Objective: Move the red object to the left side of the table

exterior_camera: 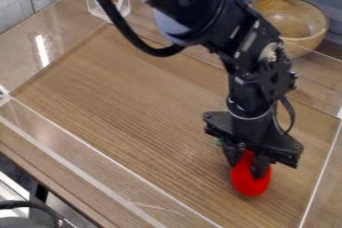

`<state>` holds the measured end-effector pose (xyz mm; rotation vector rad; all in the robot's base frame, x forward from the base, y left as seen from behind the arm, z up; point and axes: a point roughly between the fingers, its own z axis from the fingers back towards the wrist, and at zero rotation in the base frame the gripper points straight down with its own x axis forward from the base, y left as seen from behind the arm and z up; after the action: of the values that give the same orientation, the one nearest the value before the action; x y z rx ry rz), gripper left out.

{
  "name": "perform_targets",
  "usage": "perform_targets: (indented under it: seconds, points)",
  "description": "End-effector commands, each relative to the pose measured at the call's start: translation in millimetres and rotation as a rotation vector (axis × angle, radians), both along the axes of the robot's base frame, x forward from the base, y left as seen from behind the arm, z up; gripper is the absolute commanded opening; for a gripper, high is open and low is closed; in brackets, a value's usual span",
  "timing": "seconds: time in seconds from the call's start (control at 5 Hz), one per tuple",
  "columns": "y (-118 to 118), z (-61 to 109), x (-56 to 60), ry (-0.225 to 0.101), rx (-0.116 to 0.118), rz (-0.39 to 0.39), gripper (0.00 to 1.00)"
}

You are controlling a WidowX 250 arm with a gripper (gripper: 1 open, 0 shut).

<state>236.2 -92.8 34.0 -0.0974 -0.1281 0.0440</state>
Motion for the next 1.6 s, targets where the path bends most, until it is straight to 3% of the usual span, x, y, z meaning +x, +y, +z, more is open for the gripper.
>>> perform_targets:
  seconds: [0.0,0.2,0.4,0.8,1.0,1.4]
  points:
    - [5,16.5,7.1,-0.021,-0.020,0.011,0.00]
    - [9,27.4,6.8,-0.005,-0.036,0.017,0.00]
    - [22,51.2,10.7,-0.009,-0.059,0.037,0.00]
    - [114,111.3,30.4,-0.066,-0.065,0.172,0.00]
    - [159,106.6,29.4,-0.064,-0.044,0.230,0.00]
    - [164,79.4,21.6,-0.043,-0.018,0.231,0.00]
